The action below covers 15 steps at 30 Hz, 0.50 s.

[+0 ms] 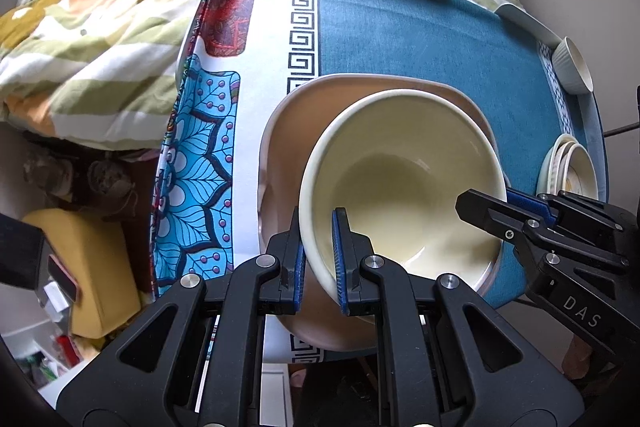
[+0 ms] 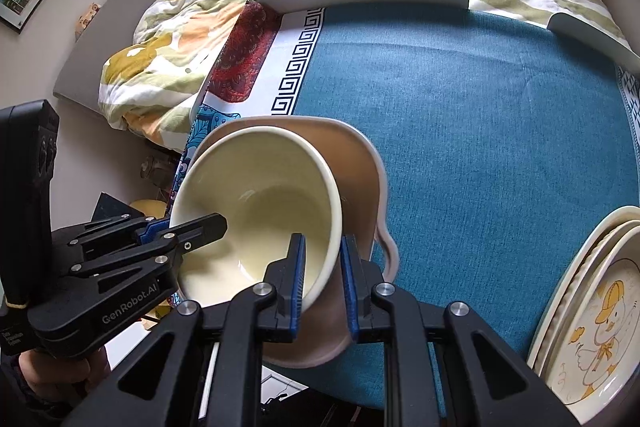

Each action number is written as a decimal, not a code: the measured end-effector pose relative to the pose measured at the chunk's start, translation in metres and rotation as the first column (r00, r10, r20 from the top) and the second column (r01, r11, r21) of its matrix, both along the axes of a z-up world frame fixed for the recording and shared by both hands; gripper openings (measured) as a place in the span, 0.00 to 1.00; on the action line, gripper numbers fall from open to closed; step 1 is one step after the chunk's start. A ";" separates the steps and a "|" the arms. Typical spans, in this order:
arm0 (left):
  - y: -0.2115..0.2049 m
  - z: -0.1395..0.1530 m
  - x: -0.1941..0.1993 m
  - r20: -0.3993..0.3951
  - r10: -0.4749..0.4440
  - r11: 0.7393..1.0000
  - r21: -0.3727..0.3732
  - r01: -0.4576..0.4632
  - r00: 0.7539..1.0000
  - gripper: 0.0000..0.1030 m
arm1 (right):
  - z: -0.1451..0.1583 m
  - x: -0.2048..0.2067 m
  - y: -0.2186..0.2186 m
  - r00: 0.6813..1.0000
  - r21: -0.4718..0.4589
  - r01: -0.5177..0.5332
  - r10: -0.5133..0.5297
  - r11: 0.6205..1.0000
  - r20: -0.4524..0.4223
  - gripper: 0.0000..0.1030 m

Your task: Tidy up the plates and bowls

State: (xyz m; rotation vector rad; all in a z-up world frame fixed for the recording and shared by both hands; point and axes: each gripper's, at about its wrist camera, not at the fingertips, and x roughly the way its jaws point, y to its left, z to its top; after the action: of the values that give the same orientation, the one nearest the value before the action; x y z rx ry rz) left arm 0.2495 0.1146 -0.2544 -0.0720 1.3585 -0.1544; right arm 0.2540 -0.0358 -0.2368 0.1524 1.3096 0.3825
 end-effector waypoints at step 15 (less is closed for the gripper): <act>-0.005 0.002 -0.003 0.022 -0.019 0.998 0.062 0.018 1.000 0.10 | 0.001 -0.002 -0.002 1.000 -0.005 0.007 -0.007 1.000 0.005 0.16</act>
State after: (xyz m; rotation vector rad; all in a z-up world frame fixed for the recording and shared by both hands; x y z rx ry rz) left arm 0.2462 0.1100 -0.2528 -0.0057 1.3411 -0.1280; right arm 0.2517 -0.0378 -0.2360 0.1518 1.3051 0.3729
